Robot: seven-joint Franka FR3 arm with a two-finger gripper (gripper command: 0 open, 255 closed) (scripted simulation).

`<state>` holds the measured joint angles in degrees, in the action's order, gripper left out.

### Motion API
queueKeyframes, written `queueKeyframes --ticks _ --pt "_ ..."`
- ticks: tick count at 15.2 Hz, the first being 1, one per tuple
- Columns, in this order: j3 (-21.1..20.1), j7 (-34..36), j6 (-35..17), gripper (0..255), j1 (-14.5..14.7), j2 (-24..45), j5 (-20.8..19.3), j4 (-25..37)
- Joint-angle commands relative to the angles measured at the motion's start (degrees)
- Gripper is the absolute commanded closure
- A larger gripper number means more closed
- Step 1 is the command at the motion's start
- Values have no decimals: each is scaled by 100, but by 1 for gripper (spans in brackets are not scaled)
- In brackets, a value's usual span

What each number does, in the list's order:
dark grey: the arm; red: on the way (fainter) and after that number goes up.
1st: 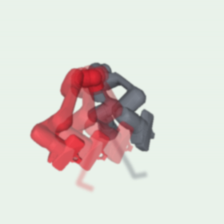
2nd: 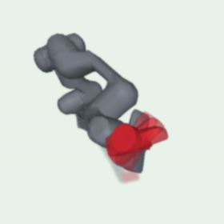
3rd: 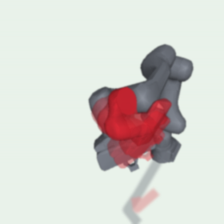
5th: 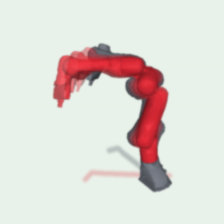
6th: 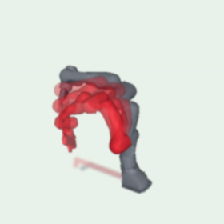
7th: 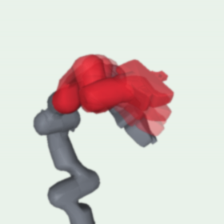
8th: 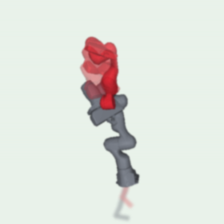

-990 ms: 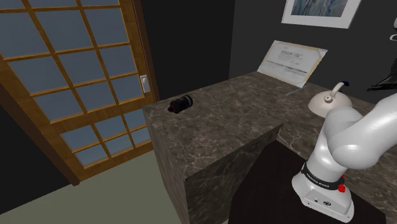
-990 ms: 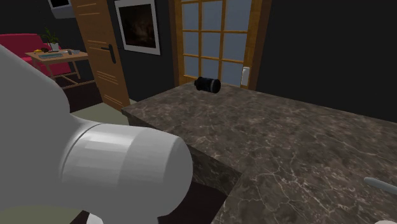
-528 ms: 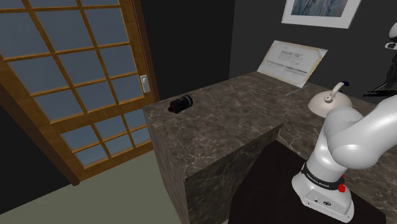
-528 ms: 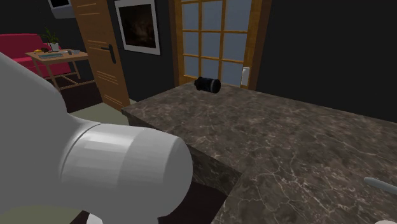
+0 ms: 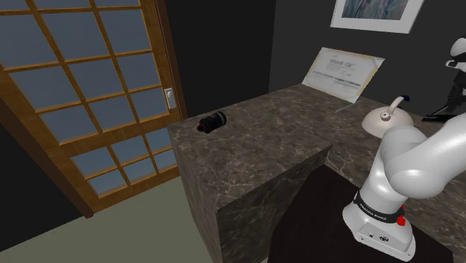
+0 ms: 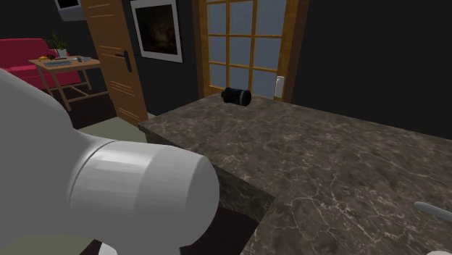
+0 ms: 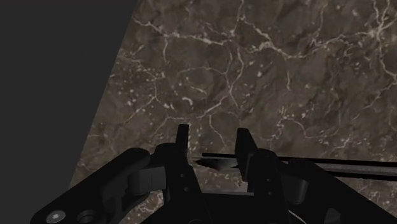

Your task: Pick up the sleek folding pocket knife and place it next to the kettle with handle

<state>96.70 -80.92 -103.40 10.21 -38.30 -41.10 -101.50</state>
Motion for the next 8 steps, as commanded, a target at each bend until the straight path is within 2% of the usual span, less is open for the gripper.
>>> queueKeyframes --ticks 1,8 --pt "62 41 -130 255 -3 -43 -66 -118" --pt "338 190 -510 255 96 -213 -311 -406"
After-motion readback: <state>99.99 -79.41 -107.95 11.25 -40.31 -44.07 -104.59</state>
